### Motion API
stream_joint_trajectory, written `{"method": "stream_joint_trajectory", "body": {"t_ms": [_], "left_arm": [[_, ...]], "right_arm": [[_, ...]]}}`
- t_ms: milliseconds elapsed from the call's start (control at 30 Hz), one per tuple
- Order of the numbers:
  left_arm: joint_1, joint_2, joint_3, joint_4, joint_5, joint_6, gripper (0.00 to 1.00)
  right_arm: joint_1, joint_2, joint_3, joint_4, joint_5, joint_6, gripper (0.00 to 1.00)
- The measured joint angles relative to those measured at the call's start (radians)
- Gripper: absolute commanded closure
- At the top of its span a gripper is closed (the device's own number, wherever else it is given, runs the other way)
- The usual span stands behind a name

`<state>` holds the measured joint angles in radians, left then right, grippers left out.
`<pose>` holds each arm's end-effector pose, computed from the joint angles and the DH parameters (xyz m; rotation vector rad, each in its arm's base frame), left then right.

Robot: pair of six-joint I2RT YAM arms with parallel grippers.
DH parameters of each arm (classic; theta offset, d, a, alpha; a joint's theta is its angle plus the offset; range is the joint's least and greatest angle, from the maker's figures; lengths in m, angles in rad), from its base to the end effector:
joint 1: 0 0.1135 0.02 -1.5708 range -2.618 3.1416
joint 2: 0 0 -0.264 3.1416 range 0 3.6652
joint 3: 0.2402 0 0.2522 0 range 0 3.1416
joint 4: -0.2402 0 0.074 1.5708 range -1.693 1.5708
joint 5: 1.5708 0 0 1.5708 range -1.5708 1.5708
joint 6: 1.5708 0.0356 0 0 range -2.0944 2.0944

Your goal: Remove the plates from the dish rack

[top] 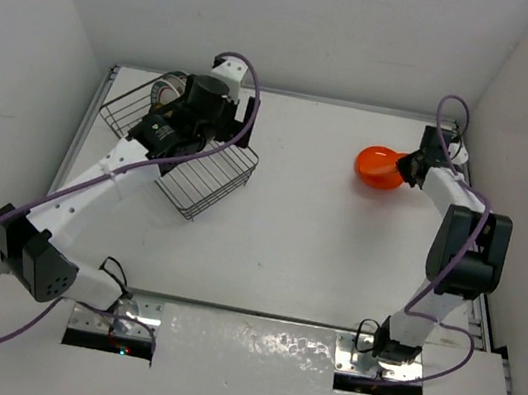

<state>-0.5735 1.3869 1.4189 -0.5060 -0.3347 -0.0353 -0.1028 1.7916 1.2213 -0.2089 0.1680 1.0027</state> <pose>0.2671 -0.1586 0.3917 0.3338 1.9890 -0.0440 0.3913 -0.0464 0.2127 1.3032 1.9552 0.2487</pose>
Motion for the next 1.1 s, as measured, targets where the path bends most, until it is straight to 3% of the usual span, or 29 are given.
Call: {"method": "stream_joint_trajectory", "body": {"t_ms": [100,133,200,233,267,400,567,733,967,1100], "left_arm": [[0.007,-0.02,0.0,-0.021,0.014,-0.043,0.0],[0.009,-0.02,0.0,-0.027,0.024,-0.053,0.0],[0.012,-0.018,-0.001,-0.045,0.043,-0.071,0.0],[0.016,-0.018,-0.003,-0.052,0.048,-0.078,0.0],[0.025,-0.018,-0.006,-0.058,0.052,-0.085,0.0],[0.09,-0.018,-0.019,-0.079,0.067,-0.129,0.0],[0.245,0.017,-0.02,-0.109,0.078,-0.246,0.0],[0.372,0.106,-0.02,-0.13,0.111,-0.349,0.0],[0.462,0.174,0.004,-0.116,0.212,-0.446,0.0],[0.514,0.23,0.042,-0.082,0.258,-0.505,0.09]], "right_arm": [[0.002,0.07,0.0,0.069,0.059,0.008,0.92],[0.003,0.092,0.0,0.087,0.069,0.012,0.69],[0.0,0.136,0.008,0.107,0.081,0.024,0.37],[0.0,0.157,0.018,0.11,0.084,0.026,0.12],[-0.001,0.176,0.029,0.111,0.085,0.029,0.02],[-0.005,0.24,0.101,0.072,0.066,0.017,0.01],[-0.005,0.306,0.282,-0.113,0.018,0.008,0.01],[-0.003,0.304,0.318,-0.294,-0.015,-0.024,0.01],[0.01,0.29,0.37,-0.545,0.018,-0.117,0.01],[0.041,0.234,0.349,-0.592,0.021,-0.208,0.01]]}}
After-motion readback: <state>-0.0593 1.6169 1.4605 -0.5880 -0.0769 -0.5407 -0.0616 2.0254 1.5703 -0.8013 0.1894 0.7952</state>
